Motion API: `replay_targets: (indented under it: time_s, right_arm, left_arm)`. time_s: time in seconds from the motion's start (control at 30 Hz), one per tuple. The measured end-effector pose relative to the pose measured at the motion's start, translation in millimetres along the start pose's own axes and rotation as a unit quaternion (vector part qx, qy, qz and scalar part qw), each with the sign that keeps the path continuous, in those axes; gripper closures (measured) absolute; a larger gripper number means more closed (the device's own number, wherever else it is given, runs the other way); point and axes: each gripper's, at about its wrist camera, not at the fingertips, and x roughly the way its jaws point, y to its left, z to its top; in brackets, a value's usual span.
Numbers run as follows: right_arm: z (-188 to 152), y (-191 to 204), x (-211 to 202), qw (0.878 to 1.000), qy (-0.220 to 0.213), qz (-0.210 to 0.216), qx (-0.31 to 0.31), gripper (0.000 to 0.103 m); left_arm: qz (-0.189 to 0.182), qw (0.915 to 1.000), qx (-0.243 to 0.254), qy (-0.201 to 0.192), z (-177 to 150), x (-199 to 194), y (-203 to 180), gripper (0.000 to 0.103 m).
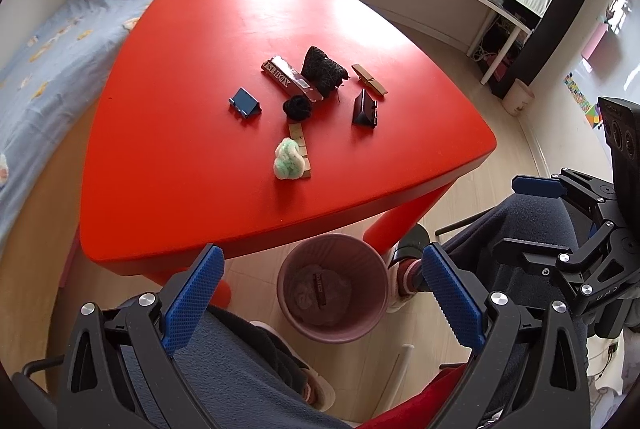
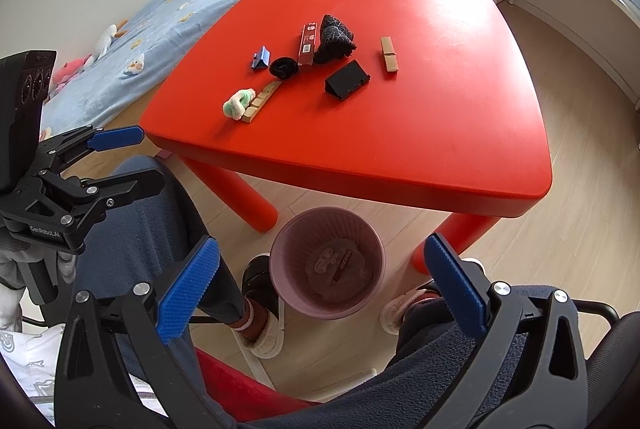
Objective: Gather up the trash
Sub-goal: 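Grasp the green sponge with the left gripper while the right grasps the clothespin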
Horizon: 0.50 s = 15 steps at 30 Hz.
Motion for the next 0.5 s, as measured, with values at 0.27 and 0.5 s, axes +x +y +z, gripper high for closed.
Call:
replay_targets:
  time_s: [0.27, 0.5]
  right_arm:
    - [17, -7, -5, 1.0, -0.015, -0.003, 0.001, 0.003]
    - [48, -19, -3, 0.999, -0.035, -0.022, -0.003, 0.003]
  left_arm:
    - [-0.001, 1.0, -0.005, -0.002, 11, 1, 6, 0.008]
    - [0.003, 1.0, -0.002, -0.008, 31, 5, 13, 0.008]
